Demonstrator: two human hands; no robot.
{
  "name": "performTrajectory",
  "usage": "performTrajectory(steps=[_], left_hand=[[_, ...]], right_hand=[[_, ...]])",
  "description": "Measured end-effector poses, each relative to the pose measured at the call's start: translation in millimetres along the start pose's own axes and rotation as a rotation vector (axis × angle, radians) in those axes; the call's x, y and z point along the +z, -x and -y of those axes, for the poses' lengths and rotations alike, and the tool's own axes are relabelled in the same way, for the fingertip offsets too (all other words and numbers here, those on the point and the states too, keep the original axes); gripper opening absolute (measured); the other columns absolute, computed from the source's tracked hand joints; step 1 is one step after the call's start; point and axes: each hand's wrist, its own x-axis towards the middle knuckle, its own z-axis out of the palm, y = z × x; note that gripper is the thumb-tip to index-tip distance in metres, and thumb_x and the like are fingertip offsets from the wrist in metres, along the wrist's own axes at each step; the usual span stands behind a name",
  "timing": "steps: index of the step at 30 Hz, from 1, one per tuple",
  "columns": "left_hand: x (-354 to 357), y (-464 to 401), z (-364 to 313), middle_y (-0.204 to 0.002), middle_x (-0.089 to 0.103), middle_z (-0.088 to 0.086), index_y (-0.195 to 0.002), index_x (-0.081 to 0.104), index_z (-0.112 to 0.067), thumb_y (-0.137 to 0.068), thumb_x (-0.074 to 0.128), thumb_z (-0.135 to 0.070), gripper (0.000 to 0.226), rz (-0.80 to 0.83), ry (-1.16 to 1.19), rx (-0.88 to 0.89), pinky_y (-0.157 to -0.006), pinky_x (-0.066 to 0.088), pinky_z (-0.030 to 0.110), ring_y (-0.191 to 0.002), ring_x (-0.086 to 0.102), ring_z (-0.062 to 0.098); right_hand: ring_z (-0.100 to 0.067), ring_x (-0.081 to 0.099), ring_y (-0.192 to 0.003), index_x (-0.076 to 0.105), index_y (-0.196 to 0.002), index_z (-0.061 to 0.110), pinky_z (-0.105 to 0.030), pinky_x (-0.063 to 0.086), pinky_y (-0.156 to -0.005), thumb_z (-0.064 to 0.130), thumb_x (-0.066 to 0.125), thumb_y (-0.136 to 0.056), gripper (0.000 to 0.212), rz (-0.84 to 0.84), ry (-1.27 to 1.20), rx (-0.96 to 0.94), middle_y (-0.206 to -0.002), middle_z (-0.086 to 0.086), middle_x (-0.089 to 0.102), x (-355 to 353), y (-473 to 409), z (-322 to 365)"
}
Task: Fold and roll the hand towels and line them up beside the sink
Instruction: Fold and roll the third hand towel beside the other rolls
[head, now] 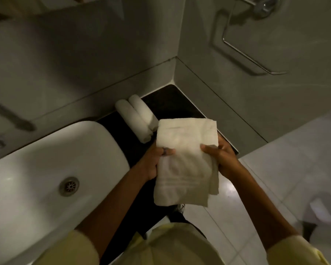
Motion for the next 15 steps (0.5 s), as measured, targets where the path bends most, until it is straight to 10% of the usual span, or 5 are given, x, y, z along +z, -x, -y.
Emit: performTrajectory(steps=[6, 10, 15], left_hand=[[7.1, -104.7, 55.7, -0.157, 0.028, 0.008, -0.153, 0.019, -0.022, -0.086, 0.066, -0.022, 0.082, -0.433, -0.898, 0.001, -0.113, 0.037, 0.048, -0.142, 0.032, 0.031], [25.9, -112.4, 101.8, -0.161, 0.021, 0.013, -0.152, 0.024, -0.018, -0.095, 0.042, -0.043, 0.066, -0.380, -1.630, 0.327, -0.120, 0.020, 0.050, -0.150, 0.016, 0.033], [18.9, -115.6, 132.0, -0.164, 0.008, 0.013, -0.155, 0.014, -0.017, -0.093, 0.035, -0.054, 0.076, -0.175, -1.941, 0.415, -0.118, 0.014, 0.058, -0.151, 0.004, 0.036]], right_hand=[[-0.033, 0.054, -0.125, 0.042, -0.141, 0.015, -0.041, 0.049, -0.097, 0.036, 0.072, -0.088, 0.064, -0.219, 0.523, 0.188, -0.134, -0.011, 0.055, -45.1, -101.8, -68.3], [-0.030, 0.047, -0.132, 0.041, -0.143, 0.017, -0.044, 0.043, -0.109, 0.043, 0.044, -0.099, 0.051, -0.445, 1.020, -0.179, -0.142, -0.011, 0.050, -40.0, -111.2, -91.1], [-0.025, 0.004, -0.154, 0.017, -0.158, 0.022, -0.050, 0.010, -0.124, 0.046, 0.016, -0.104, 0.059, 0.205, 1.398, -0.585, -0.167, -0.005, 0.013, -34.8, -114.9, -128.2]])
